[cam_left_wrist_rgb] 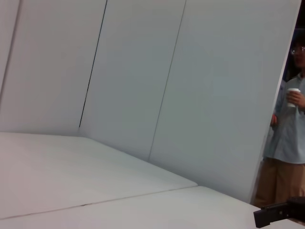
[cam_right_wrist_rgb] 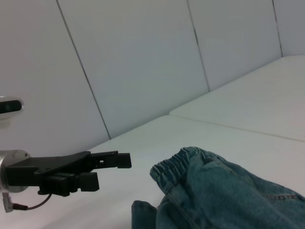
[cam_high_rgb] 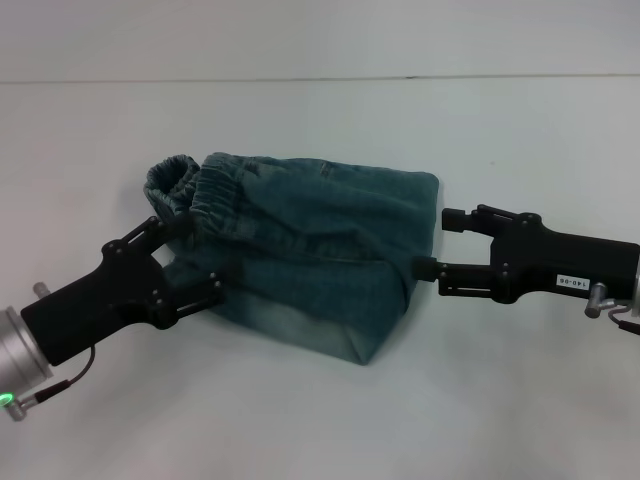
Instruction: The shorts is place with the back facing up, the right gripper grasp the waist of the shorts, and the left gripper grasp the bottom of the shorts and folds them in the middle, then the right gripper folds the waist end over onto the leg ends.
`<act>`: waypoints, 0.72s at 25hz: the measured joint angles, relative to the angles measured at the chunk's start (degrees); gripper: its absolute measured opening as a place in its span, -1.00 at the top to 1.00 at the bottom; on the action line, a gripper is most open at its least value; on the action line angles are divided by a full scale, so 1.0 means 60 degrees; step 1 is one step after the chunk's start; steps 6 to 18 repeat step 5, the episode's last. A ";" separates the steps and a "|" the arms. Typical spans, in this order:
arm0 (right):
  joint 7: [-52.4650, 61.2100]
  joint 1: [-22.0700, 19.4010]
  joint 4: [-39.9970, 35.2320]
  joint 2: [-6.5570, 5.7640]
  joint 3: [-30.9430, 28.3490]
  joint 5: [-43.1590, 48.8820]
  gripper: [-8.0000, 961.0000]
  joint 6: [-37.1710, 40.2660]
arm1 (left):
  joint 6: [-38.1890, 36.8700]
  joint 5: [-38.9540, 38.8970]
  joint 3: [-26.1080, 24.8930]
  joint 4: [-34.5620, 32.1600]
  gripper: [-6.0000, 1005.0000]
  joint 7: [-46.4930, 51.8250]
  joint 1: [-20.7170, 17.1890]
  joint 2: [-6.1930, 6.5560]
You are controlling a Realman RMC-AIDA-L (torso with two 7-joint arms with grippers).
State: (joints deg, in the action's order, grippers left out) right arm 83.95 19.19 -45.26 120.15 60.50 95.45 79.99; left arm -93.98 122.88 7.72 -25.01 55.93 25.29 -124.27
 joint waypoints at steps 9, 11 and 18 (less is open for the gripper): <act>0.0007 -0.0018 0.0001 0.0000 0.0074 0.0005 -0.97 -0.0007 | -0.0017 0.0000 0.0003 -0.0145 -0.86 0.0197 -0.0030 0.0001; 0.0007 -0.0018 0.0001 0.0000 0.0074 0.0005 -0.97 -0.0007 | -0.0017 0.0000 0.0003 -0.0145 -0.86 0.0197 -0.0030 0.0001; 0.0007 -0.0018 0.0001 0.0000 0.0074 0.0005 -0.97 -0.0007 | -0.0017 0.0000 0.0003 -0.0145 -0.86 0.0197 -0.0030 0.0001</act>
